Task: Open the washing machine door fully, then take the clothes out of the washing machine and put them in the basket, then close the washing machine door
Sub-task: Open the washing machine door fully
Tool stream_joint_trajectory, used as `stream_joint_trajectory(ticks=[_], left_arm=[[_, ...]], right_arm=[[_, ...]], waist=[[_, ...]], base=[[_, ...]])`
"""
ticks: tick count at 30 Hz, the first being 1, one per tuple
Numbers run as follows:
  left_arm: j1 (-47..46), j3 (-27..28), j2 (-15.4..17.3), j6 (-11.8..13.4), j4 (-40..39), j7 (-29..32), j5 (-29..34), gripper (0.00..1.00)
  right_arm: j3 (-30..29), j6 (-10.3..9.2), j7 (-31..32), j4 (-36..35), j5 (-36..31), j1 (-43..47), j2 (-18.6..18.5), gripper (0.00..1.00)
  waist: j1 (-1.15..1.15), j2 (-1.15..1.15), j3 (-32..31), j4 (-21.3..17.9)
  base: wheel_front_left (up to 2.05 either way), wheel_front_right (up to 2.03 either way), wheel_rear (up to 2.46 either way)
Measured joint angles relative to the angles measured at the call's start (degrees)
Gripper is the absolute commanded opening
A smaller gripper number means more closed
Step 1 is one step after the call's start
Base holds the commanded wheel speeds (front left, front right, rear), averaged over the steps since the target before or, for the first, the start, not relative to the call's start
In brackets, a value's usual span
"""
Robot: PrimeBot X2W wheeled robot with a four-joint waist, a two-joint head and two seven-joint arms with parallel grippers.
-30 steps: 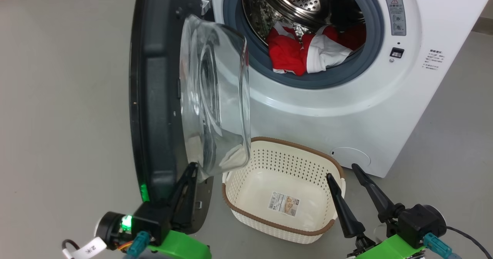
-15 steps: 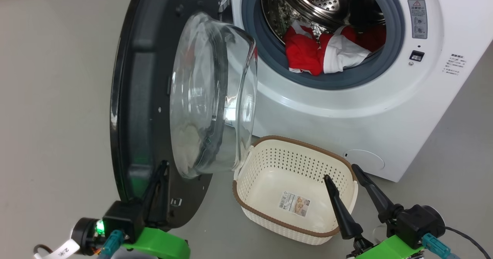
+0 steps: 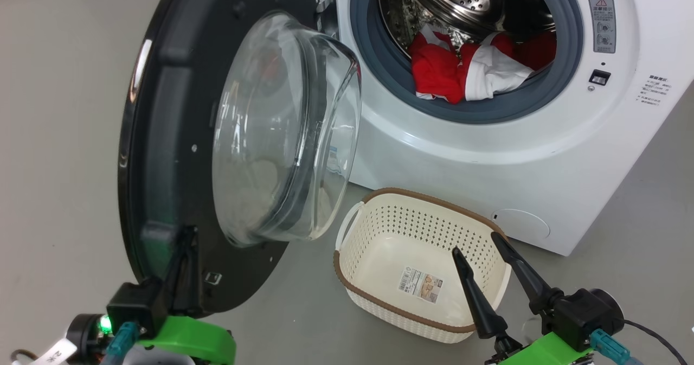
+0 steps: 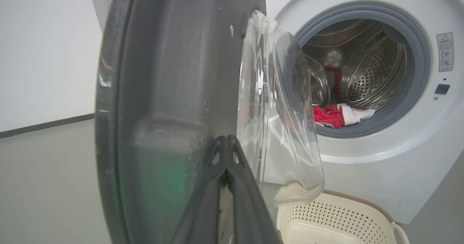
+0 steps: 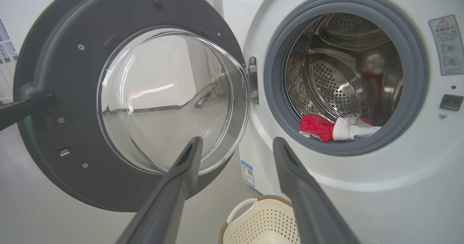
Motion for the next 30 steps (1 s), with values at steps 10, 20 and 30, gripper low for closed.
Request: stream_joint_trajectory(ticks=[10,20,30], left_arm=[[-0.5,2.1,1.8,0.1,3.2,-1.9,-0.9,0.0],[-3.7,3.3,2.3,0.5,7.1,-3.4,-1.1,0.0],[-6.6,6.0,2.4,0.5,11.3,-4.8,-1.9,0.0]], right_arm=[[0.4,0.0,1.4,-0.9,-0.5,0.0,0.0,1.0],[0.3,0.0,3.2,-2.5,-2.3,0.0,0.0,1.0],[-0.4,0.0,4.9,-4.2,-3.8,0.0,0.0,1.0]], waist=[[0.0,0.0,0.5,-0.2],[0.0,0.0,2.4,-0.2],[0.0,0.0,4.1,-0.2]], base=[[0.0,0.0,0.0],[0.0,0.0,0.0],[0.0,0.0,0.0]])
